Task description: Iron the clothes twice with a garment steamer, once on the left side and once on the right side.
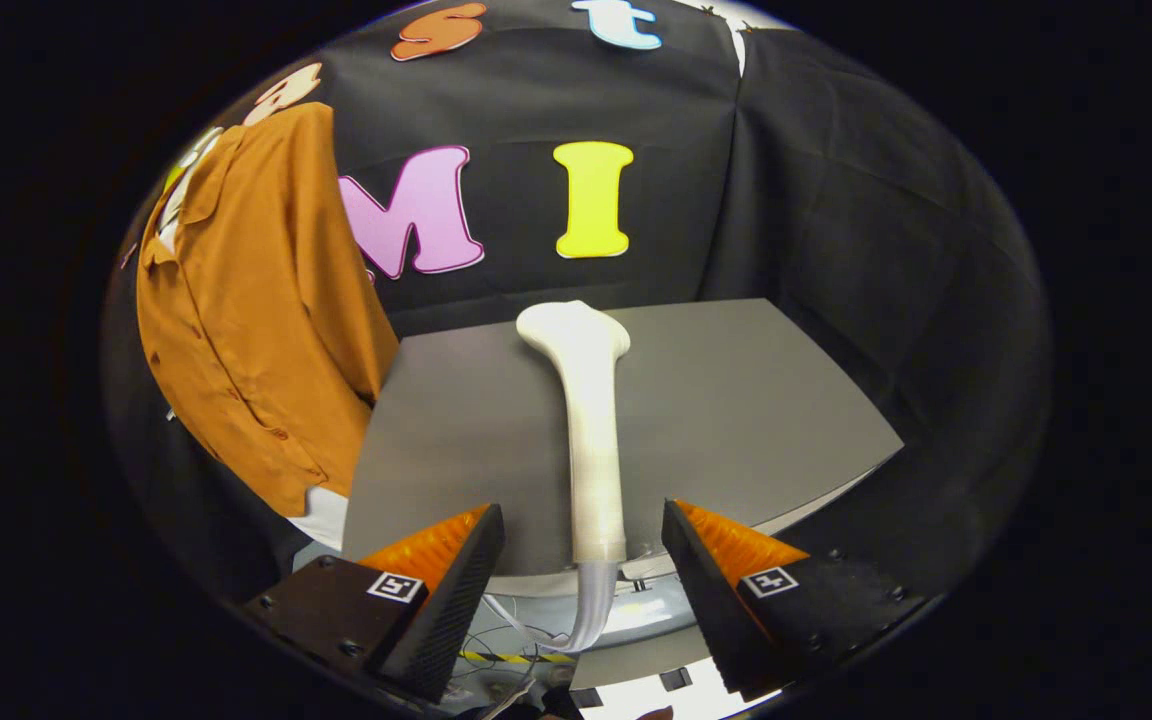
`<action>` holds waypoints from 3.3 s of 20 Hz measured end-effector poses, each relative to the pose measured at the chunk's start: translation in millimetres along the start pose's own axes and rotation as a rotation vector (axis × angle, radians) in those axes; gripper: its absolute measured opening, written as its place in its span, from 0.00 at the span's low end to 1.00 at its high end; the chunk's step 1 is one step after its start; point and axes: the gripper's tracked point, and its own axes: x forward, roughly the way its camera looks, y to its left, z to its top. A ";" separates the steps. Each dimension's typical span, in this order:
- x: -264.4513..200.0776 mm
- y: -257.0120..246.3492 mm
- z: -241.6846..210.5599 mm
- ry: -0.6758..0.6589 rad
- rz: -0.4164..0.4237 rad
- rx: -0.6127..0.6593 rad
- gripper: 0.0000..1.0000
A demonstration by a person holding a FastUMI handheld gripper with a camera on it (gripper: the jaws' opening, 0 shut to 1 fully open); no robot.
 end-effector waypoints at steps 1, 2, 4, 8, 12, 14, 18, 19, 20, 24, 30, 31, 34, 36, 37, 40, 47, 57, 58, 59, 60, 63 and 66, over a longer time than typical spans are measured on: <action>9.1 2.1 0.1 0.010 0.023 0.010 0.98; 16.2 3.1 -2.6 0.025 0.029 0.015 0.84; 33.1 -1.9 -13.4 0.069 0.023 -0.007 0.64; 33.8 -7.5 -14.3 0.068 0.017 -0.016 0.49; 42.5 -6.1 -11.8 -0.019 0.025 -0.052 0.25; 29.8 -7.1 0.7 -0.107 0.003 -0.025 0.26; -38.4 -5.9 38.6 -0.336 -0.020 -0.001 0.25; -58.1 -3.1 44.9 -0.395 -0.017 0.009 0.25; -77.4 0.9 50.4 -0.450 -0.013 0.024 0.26; -142.4 21.9 53.2 -0.607 -0.004 0.059 0.25; -210.7 68.5 35.4 -0.699 0.002 0.024 0.25; -219.0 78.4 32.3 -0.714 0.005 0.015 0.25; -232.8 102.7 28.3 -0.754 0.009 -0.013 0.25; -234.8 119.9 25.7 -0.764 0.011 -0.040 0.25; -234.5 129.3 25.0 -0.762 0.018 -0.047 0.25; -230.4 154.0 26.2 -0.757 0.034 -0.063 0.25; -207.8 200.2 33.0 -0.744 0.055 -0.083 0.25; -139.3 245.4 49.5 -0.680 0.072 -0.086 0.25; -132.8 248.9 49.7 -0.671 0.077 -0.083 0.25; -125.6 252.5 50.9 -0.663 0.082 -0.083 0.25; -120.7 255.4 51.9 -0.660 0.085 -0.081 0.25; -107.0 265.9 55.1 -0.666 0.085 -0.084 0.26; -99.7 271.9 56.3 -0.678 0.064 -0.061 0.25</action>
